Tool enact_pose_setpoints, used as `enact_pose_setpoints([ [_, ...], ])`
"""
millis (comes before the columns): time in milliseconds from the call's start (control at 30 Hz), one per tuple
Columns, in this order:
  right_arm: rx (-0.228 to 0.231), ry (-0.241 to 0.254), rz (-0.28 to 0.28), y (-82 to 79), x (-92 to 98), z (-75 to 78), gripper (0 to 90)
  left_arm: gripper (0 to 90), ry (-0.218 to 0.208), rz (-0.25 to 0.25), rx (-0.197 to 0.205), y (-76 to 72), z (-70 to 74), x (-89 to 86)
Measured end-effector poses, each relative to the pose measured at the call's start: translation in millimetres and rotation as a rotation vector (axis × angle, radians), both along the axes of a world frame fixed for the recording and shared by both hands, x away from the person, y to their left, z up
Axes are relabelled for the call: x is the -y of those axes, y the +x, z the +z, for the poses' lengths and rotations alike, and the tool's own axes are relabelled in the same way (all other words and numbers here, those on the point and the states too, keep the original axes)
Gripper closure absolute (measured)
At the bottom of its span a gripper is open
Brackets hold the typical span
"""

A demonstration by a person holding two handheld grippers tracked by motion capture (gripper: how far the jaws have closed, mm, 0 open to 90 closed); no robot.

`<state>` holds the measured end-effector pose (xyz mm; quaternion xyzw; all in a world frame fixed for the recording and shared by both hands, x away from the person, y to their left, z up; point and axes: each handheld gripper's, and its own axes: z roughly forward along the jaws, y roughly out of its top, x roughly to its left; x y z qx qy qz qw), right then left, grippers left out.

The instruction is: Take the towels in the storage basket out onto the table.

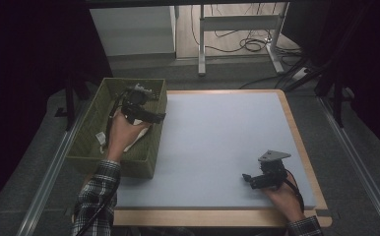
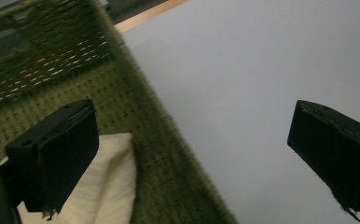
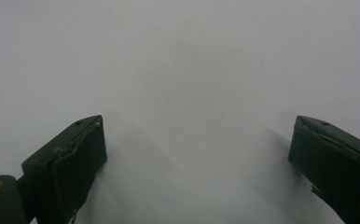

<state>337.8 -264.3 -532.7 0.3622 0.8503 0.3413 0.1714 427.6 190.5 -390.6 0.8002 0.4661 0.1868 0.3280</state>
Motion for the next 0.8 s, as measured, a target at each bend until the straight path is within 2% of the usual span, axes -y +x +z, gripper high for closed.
enact_pose_setpoints([
  [200, 0.000, 0.000, 0.000, 0.0, 0.0, 0.0, 4.0, 2.3, 0.007, 0.062, -0.016, 8.0, -13.6, -28.8],
  [333, 0.000, 0.000, 0.000, 0.0, 0.0, 0.0, 4.0, 1.9, 0.007, 0.086, -0.024, 13.4, -24.9, -43.2],
  [433, 0.000, 0.000, 0.000, 0.0, 0.0, 0.0, 4.0, 1.7, 0.017, 0.097, -0.048, 19.7, -37.0, -53.3],
  [667, 0.000, 0.000, 0.000, 0.1, 0.0, 0.0, 4.0, 1.6, 0.062, 0.099, -0.138, 34.2, -63.4, -65.5],
  [800, 0.000, 0.001, 0.000, 0.1, 0.0, 0.0, 4.0, 2.1, 0.089, 0.107, -0.223, 44.3, -78.6, -68.8],
])
